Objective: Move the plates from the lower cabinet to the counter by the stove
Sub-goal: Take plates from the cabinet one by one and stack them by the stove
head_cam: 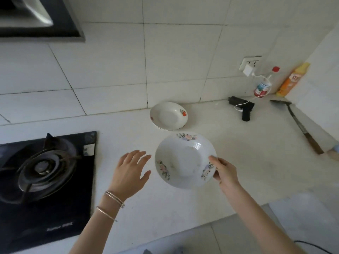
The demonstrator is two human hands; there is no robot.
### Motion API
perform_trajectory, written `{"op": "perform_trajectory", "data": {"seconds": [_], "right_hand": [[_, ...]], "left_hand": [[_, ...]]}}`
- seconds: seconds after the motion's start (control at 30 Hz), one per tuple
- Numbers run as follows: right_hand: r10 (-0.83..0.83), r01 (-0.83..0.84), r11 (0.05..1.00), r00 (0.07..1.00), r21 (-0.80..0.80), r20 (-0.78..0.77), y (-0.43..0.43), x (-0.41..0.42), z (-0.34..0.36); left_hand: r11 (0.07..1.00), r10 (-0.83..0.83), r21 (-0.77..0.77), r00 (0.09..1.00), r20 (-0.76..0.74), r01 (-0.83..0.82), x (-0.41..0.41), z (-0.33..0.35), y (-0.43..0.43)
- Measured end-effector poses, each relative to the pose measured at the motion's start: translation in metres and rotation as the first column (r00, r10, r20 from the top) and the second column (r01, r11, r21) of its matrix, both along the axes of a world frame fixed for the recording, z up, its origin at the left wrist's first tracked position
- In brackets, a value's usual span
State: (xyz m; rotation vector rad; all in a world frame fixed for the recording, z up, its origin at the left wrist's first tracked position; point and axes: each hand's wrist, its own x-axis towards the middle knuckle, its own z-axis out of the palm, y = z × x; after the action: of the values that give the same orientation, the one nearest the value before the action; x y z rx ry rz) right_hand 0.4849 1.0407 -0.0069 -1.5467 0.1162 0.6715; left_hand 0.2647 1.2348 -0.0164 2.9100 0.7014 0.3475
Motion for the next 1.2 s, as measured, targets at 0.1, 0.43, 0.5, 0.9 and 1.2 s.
{"op": "perform_trajectory", "data": {"seconds": [0.1, 0.43, 0.5, 0.9, 1.2], "right_hand": [[0.06, -0.06, 0.998, 0.998, 0.004, -0.003, 0.022, 0.035, -0.004], [0.021, -0.014, 0.999, 0.99, 0.051, -0.139, 0.111, 0.104, -0.031], [0.002, 0.006, 0.999, 0.987, 0.048, -0.159, 0.129, 0.113, -0.035], [-0.015, 0.015, 1.0, 0.996, -0.005, -0.09, 0.196, 0.143, -0.066], [-0.046, 0.043, 0.996, 0.998, -0.074, -0.04, 0.216, 0.156, -0.087]], "left_hand": [[0.998, 0.069, -0.005, 0.998, -0.007, -0.069, 0.019, -0.003, 0.002], [0.988, 0.147, -0.035, 0.989, -0.024, -0.148, 0.076, -0.025, 0.046], [0.988, 0.152, -0.024, 0.988, -0.024, -0.153, 0.084, -0.03, 0.056], [0.991, 0.12, 0.049, 0.993, 0.022, -0.121, 0.113, -0.062, 0.1], [0.988, 0.15, 0.034, 0.989, 0.013, -0.15, 0.107, -0.087, 0.118]]}}
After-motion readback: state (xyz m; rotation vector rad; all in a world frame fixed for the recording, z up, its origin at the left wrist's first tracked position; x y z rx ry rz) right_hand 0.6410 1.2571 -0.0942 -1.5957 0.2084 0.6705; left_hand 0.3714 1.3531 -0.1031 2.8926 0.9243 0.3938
